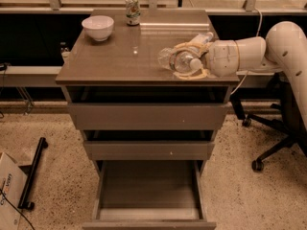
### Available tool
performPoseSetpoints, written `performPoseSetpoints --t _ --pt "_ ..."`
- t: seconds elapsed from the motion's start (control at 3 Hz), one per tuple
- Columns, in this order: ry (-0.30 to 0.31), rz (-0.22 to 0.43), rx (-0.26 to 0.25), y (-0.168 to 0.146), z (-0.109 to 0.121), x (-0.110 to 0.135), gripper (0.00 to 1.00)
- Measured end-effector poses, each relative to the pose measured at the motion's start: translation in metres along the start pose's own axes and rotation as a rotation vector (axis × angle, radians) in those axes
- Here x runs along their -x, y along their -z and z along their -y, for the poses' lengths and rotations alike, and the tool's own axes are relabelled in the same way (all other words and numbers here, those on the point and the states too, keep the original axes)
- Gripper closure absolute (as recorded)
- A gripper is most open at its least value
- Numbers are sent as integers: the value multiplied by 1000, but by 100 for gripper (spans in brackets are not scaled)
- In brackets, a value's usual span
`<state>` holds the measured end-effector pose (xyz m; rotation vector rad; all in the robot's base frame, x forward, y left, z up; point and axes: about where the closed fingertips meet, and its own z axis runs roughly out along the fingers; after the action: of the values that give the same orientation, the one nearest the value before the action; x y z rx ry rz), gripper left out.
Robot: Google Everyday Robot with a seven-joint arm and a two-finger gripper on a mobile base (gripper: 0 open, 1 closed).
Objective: Pick water bottle from bottom drawer and place on counter
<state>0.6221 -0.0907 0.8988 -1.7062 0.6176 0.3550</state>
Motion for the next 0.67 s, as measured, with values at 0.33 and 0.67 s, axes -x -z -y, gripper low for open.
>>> performPoseSetpoints --t 0.33,0.67 --pt "-9 1 3 -15 11 -18 100" --pt "-22 -8 -4 -33 25 -39 100"
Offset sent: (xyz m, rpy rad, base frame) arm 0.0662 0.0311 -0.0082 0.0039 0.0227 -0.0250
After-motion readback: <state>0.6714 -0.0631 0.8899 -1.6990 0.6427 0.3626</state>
